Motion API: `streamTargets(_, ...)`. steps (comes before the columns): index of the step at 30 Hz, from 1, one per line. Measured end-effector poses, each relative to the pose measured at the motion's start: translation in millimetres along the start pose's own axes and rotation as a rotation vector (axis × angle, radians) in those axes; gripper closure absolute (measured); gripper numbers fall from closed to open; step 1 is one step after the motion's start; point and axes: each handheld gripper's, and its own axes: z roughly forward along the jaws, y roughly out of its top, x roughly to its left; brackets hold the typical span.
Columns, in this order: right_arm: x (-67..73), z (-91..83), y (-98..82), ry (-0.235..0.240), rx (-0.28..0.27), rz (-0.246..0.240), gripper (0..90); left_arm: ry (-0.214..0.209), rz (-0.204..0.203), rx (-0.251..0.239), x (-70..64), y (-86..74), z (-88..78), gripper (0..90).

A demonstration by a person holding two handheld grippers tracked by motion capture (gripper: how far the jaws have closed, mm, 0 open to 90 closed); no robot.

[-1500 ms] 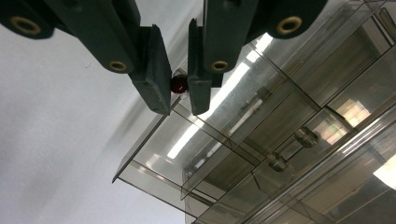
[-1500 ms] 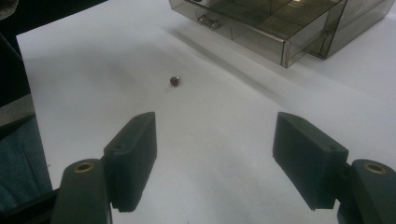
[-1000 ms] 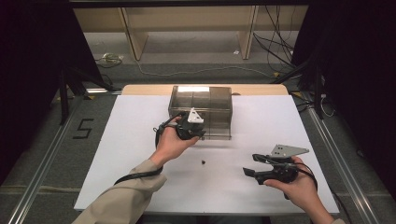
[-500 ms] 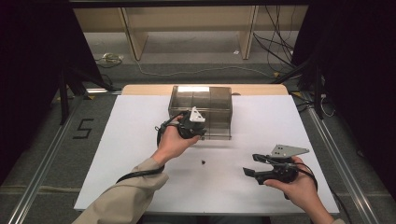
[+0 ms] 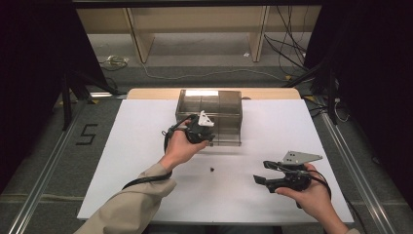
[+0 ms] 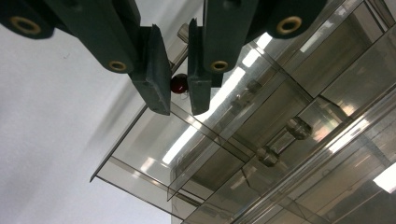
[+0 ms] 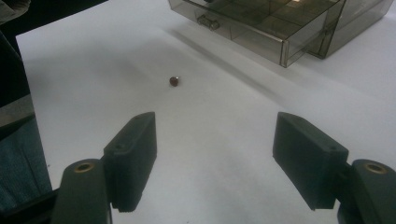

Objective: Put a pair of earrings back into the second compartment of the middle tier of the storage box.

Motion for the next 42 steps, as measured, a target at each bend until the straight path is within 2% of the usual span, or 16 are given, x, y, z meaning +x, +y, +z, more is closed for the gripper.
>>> streamTargets(42,-0.2,-0.1,0.0,0.0,0.0,0.001,31.1,0.02,-0.019,0.032,13.5,1.1,14.6,79.0)
